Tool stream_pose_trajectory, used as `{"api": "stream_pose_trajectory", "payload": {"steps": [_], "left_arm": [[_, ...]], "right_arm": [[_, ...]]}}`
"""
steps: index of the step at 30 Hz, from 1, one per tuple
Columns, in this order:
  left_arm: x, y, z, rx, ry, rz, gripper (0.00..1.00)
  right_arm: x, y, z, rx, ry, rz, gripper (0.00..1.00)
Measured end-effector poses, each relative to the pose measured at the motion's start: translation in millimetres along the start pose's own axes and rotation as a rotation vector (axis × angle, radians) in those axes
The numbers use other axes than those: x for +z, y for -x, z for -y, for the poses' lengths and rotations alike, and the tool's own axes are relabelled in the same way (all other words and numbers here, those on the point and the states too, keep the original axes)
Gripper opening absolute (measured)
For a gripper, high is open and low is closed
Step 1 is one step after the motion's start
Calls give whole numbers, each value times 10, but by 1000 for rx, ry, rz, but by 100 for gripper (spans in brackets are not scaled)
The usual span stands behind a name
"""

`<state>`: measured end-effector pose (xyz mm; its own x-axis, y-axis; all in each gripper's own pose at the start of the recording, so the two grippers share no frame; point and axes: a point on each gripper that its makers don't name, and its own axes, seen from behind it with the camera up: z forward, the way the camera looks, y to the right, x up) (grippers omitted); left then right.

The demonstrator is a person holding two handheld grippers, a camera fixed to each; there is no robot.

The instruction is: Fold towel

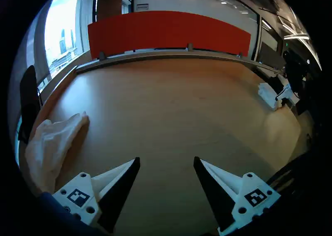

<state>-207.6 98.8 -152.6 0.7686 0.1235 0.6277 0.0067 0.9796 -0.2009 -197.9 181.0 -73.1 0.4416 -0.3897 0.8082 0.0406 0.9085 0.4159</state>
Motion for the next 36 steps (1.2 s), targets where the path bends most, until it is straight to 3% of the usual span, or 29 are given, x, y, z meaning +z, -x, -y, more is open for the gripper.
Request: {"api": "stream_pose_trajectory", "payload": {"steps": [12,14,16,20,22,26,36], "left_arm": [[-1,9,3,-2,-1,2,96],[1,14,7,-2,-2,2,96],[2,17,8,-5,-3,2,96],[0,20,9,-11,-3,1,96],[-2,20,12,-13,-4,0,96],[-4,16,24,-15,-7,-1,96],[-19,-8,41,-25,-8,-7,96]], "right_arm": [[-9,12,57,-1,-12,-1,13],[-11,4,85,-1,-19,-6,20],[-18,0,117,-2,-30,-11,34],[-39,-10,155,-1,-37,-24,72],[-50,-15,151,2,-30,-31,85],[-63,-19,100,17,-3,-37,97],[-122,-56,87,76,13,-63,97]]}}
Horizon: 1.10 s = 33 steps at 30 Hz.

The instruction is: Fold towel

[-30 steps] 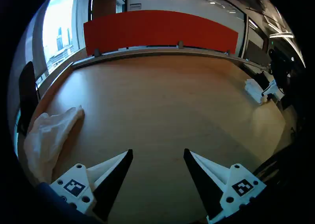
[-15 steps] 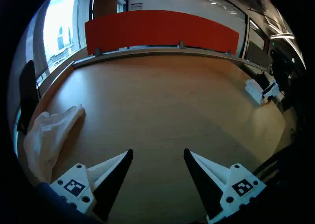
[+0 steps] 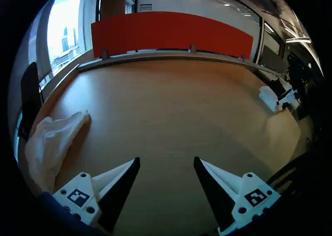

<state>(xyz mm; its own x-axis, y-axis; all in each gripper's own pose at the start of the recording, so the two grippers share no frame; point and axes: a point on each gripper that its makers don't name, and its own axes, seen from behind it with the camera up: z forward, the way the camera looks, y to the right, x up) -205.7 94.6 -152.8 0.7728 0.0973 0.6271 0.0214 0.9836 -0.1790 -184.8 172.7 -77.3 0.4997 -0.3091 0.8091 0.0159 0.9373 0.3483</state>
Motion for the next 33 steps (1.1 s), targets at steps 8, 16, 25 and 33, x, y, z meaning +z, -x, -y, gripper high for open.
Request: {"api": "stream_pose_trajectory", "payload": {"steps": [8,16,25,33], "left_arm": [[-10,11,20,-12,-10,-2,96],[-22,15,49,-30,-22,-3,96],[-15,5,47,-29,-24,0,96],[-14,-1,35,-24,-19,5,96]], "right_arm": [[-19,-15,-9,59,18,-12,98],[-41,-42,0,123,51,-58,98],[-143,-135,-70,214,127,-150,98],[-227,-264,-84,252,168,-246,98]]}}
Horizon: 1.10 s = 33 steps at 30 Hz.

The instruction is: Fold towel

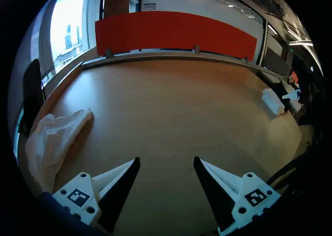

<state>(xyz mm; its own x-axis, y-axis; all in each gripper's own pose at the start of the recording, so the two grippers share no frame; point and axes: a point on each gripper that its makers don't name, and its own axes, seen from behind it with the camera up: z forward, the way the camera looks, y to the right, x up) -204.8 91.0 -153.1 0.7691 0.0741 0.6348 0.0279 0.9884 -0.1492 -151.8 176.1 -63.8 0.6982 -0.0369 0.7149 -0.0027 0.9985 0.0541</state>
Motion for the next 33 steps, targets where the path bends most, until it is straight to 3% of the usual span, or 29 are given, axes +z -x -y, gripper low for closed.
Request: {"api": "stream_pose_trajectory", "payload": {"steps": [12,20,27,33], "left_arm": [[-9,-15,12,4,4,1,96],[-8,-29,11,2,6,0,96],[-3,-51,5,1,7,-4,96],[3,-63,15,-3,4,-5,96]], "right_arm": [[-69,-291,101,5,7,-152,98],[-183,-719,149,12,8,-305,98],[-362,-1160,105,31,58,-475,98],[-551,-1506,-3,7,152,-626,98]]}}
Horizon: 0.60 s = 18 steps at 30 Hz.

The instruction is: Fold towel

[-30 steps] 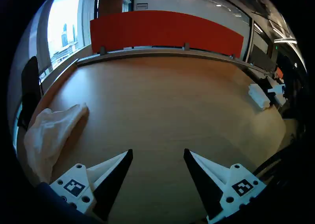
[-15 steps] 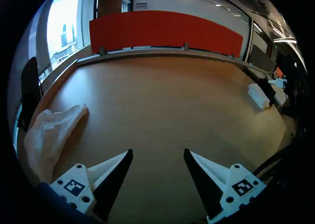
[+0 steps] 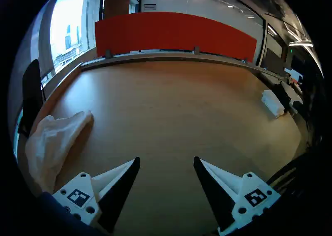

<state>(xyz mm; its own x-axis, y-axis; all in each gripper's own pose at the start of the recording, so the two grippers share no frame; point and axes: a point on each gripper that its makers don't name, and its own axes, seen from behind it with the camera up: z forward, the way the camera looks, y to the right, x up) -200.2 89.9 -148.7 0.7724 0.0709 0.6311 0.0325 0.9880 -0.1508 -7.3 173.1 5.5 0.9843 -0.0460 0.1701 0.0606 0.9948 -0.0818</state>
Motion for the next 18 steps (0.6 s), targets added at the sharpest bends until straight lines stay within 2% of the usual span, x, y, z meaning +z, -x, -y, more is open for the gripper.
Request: {"api": "stream_pose_trajectory", "payload": {"steps": [3,6,18], "left_arm": [[5,-6,2,-2,-1,-1,96],[14,-9,-2,-5,0,-2,96],[36,-107,35,-27,-4,-29,96]], "right_arm": [[-6,-131,39,-25,11,-47,98],[-5,-207,140,-33,-12,-57,98],[41,-451,506,-18,-51,-97,98]]}}
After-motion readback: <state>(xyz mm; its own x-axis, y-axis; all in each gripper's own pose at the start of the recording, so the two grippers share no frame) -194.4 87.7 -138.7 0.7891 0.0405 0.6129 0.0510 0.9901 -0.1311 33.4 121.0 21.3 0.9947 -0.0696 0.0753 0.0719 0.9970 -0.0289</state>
